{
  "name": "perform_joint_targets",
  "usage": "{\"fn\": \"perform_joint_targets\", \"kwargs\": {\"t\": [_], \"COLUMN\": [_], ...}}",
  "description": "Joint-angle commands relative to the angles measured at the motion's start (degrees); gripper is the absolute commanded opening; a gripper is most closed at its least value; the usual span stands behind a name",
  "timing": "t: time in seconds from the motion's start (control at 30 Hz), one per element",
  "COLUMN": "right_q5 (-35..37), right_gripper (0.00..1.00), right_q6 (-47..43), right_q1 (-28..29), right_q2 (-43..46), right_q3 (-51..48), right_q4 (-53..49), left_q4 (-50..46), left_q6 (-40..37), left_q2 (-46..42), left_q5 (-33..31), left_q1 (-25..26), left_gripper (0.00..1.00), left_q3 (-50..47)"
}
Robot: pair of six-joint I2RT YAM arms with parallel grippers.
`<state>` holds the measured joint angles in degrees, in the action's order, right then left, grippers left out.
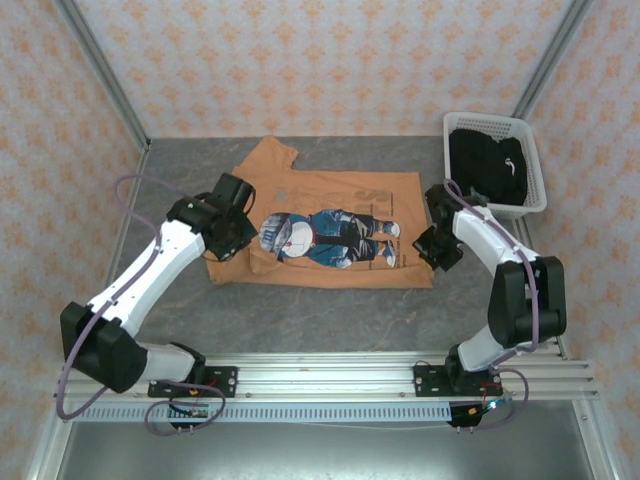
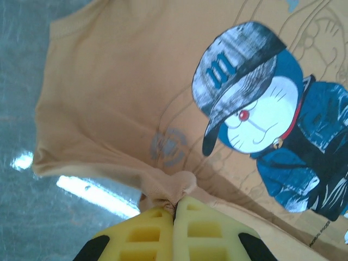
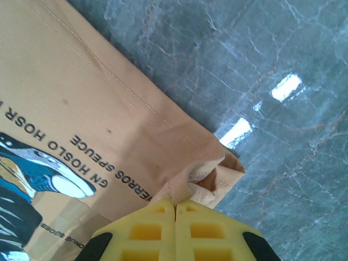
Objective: Fold and stack the t-shirts
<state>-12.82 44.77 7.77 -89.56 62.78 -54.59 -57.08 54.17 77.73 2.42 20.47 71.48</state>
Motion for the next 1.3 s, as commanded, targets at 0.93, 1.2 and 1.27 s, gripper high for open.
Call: {"fn": "perform_joint_targets", "kwargs": {"t": [0.93, 1.2, 1.27], "right_q5": [6.07, 5.27, 5.05], "right_gripper": [0.0, 0.0, 0.0], "right_q6": [-2.12, -2.71, -2.93], "right_q1": [-1.73, -1.71, -1.71], "right_q2": [-14.17, -17.9, -18.94], "right_q3": [17.45, 19.78, 20.44], "right_q4": [-0.46, 0.8, 1.19], "left_q4": [0.1, -0.22, 0.09], "left_q6": [-18.1, -19.76, -19.89], "left_q2": [23.5, 27.7, 28.38], "left_q5": [-9.97, -10.74, -10.67], "left_q1": [-5.58, -6.06, -6.2], "left_gripper": [0.0, 0.0, 0.0], "left_q3": [24.91, 27.75, 27.83]}}
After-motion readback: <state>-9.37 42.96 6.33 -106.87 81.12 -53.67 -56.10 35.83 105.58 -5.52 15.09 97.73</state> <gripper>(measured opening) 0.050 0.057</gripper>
